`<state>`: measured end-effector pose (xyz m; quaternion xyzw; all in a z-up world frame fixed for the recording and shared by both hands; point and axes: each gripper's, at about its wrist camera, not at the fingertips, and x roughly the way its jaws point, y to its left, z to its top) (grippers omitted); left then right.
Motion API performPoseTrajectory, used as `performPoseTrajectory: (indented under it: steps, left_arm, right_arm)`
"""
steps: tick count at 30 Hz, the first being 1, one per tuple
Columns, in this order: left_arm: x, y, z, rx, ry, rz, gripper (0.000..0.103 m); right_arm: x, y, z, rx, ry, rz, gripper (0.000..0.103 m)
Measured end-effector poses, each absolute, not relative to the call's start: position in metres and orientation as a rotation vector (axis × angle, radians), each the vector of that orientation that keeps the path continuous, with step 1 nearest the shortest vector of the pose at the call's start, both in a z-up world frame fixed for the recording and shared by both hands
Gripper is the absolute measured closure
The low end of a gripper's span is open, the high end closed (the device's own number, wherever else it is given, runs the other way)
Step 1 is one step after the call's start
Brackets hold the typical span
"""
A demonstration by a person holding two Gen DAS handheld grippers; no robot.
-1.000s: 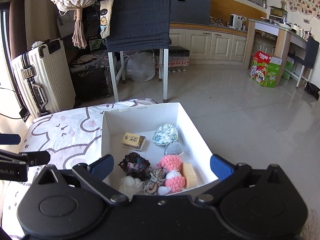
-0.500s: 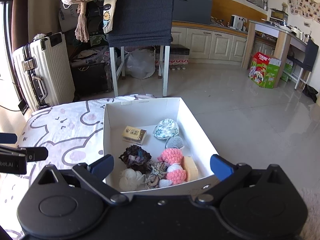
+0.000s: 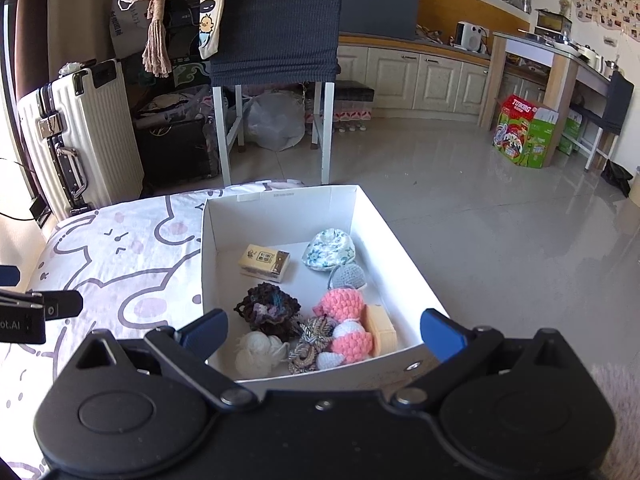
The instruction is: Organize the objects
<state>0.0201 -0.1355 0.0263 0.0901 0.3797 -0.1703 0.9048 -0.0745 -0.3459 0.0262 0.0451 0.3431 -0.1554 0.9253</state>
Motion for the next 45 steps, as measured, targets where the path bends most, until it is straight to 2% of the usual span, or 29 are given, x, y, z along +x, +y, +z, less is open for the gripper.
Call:
performPoseTrajectory:
  steps: [45]
  left_arm:
    - [0.0215,-0.1350,0.0217,0.183,0.814,-0.353,0.003]
  right_arm:
    - [-0.0701,-0.3451,0.0235,0.108,0.718,-0.314,0.000]
